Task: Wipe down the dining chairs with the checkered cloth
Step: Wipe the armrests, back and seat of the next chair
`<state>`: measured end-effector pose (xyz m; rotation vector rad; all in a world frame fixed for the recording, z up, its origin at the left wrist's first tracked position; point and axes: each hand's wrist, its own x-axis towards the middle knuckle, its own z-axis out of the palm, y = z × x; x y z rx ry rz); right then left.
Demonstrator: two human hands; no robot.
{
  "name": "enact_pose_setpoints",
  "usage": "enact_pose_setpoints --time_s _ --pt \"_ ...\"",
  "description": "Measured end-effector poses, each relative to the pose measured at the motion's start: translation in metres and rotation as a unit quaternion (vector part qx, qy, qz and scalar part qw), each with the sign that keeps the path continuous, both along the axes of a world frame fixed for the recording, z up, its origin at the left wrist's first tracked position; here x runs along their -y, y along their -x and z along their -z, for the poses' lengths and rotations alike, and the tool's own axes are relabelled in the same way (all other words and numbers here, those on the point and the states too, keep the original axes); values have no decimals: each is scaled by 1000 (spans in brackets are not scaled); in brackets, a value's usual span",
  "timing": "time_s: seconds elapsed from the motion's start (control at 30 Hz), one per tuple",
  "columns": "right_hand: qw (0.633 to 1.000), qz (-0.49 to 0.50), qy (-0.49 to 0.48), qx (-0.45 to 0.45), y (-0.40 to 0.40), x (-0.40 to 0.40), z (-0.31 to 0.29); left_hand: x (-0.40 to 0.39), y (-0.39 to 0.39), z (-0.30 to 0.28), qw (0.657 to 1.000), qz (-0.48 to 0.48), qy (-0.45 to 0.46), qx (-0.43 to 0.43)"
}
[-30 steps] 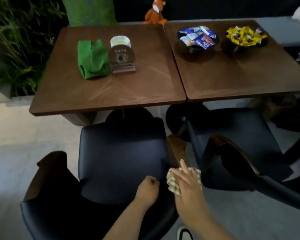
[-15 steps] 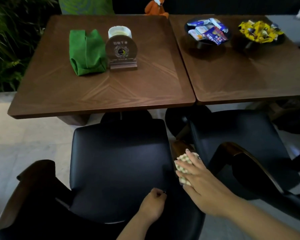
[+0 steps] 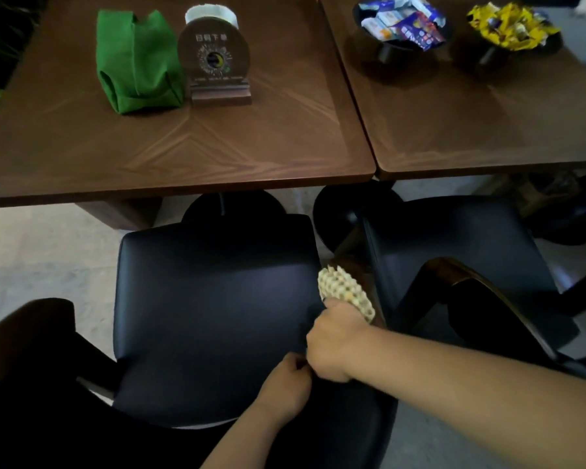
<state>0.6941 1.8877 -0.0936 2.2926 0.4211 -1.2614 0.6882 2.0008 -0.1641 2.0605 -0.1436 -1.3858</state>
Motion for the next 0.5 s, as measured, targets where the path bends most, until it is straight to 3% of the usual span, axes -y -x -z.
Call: enact_pose_setpoints --time_s 0.1,0.2,0.3,0.43,0.5 --pt "995 22 51 87 -18 19 -9 1 -1 0 1000 -10 -11 2" --pt "960 240 -53 133 -50 59 -11 3 0 2 1000 -14 -11 5" --pt "883 407 -175 153 -52 80 -7 3 -1 0 1000 -19 -12 9" --pt "754 513 -282 299 -6 69 -8 4 1 -5 1000 -20 -18 16" --pt "712 529 -324 329 23 57 -14 4 2 -6 999 -23 -21 20"
